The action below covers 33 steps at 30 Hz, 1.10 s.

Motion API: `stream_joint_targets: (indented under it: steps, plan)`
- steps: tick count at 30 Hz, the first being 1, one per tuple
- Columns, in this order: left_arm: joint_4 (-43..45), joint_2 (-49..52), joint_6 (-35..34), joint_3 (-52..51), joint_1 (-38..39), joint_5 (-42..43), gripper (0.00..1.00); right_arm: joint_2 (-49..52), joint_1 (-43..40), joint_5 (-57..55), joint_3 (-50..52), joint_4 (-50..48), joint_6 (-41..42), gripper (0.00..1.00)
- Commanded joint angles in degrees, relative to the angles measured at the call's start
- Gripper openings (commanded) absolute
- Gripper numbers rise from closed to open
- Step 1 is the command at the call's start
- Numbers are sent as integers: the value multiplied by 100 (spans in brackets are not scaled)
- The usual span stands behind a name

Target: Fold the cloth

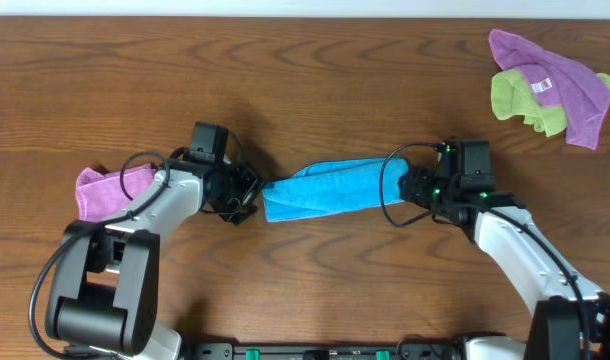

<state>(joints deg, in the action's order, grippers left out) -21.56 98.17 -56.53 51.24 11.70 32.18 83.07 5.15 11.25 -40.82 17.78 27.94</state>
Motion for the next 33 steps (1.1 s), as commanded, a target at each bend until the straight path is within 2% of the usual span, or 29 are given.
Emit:
stream_joint_targets:
  steps: [1, 11, 15, 19, 22, 30, 33]
  plan:
    - [-345, 70, 391, 485, -35, -33, 65, -214, -15, -57, -219, 55, 205, 59]
    - [-1788, 70, 1499, 1423, -50, -448, 70, -334, -26, -72, -525, 1388, 1558, 63]
    - [-2334, 70, 2188, 1641, -50, -837, 80, -326, -48, -31, -525, 1510, 2022, 64]
    - [-2474, 70, 2586, 1735, -48, -1021, 85, -234, -66, -33, -514, 1412, 2090, 64]
    - [-2472, 70, 2894, 1755, -48, -1016, 87, 245, -96, 140, -511, 1200, 2000, 63]
    - [-2511, 70, 3436, 1755, -48, -1014, 87, 898, -94, 509, -511, 629, 1867, 63]
    - [-2487, 70, 3521, 1755, -50, -1019, 88, 1003, -76, 509, -509, 525, 1847, 59]
